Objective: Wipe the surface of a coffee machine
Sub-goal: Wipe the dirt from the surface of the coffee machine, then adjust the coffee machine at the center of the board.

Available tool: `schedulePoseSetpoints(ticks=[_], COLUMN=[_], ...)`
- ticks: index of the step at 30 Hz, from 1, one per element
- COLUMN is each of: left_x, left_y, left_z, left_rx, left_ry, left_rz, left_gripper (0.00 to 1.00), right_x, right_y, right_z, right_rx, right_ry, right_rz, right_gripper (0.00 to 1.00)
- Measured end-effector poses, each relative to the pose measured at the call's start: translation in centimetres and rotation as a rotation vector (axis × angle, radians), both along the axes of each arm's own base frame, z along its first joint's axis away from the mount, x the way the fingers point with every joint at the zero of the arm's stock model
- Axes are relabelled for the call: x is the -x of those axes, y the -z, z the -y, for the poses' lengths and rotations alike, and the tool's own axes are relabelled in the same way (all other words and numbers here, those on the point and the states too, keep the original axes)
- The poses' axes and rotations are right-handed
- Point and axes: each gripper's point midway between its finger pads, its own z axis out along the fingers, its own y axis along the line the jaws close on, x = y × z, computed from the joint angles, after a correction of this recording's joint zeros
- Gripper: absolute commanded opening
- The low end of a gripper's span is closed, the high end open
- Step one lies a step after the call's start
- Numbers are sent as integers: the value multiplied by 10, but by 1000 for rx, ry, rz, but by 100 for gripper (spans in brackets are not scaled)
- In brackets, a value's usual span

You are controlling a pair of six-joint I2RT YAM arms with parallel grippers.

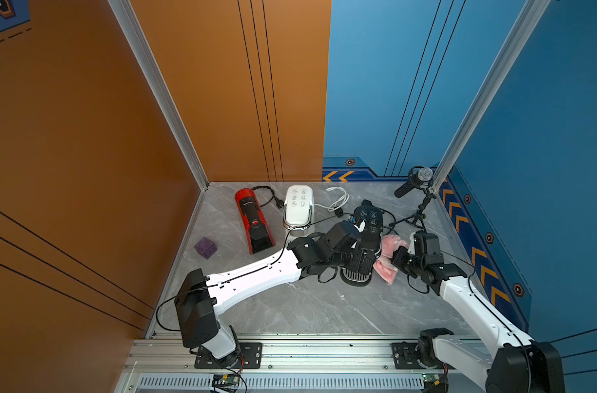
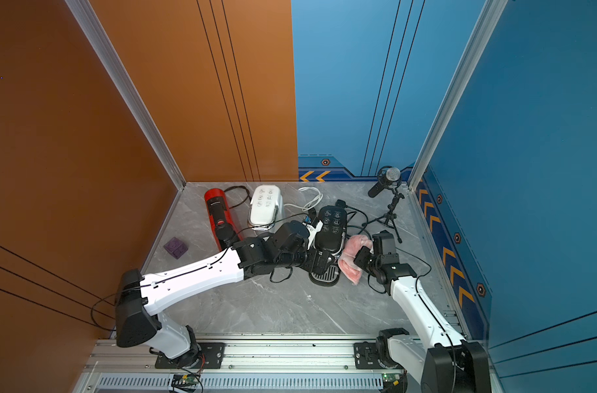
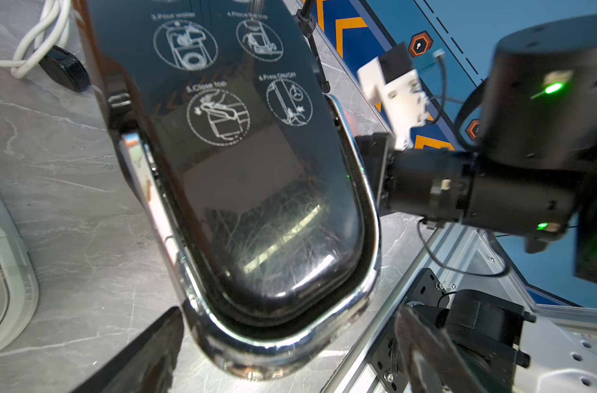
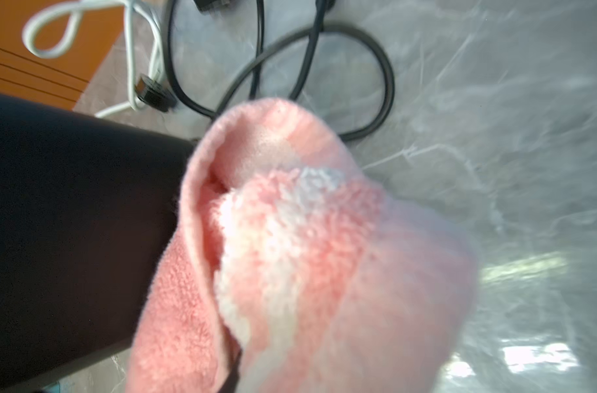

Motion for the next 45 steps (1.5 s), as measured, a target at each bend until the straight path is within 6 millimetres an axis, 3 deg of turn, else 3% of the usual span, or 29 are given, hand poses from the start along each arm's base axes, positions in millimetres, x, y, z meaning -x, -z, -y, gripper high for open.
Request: schedulePoseSetpoints(ticks=[5, 17, 27, 34, 45], left_x=[-1, -3, -15, -12, 0], left_y=[-10, -1, 3, 5, 7], left_z=[4, 9, 25, 34, 44], left_rx=[19, -9, -28, -26, -21], left_ry=[2, 11, 18, 35, 71], left_rz=[11, 7, 19, 15, 10], left_gripper=[98, 99, 99, 99, 99], right_x=[-3, 4, 8, 10, 5], right_y=[-33, -57, -57, -59, -103], right_z=[25, 38, 39, 42, 61], right_rx=[41, 50, 42, 37, 51], right_ry=[61, 81, 76, 81, 134], right_rz=[46, 65, 57, 53, 150], right_gripper=[0, 0, 0, 0, 0])
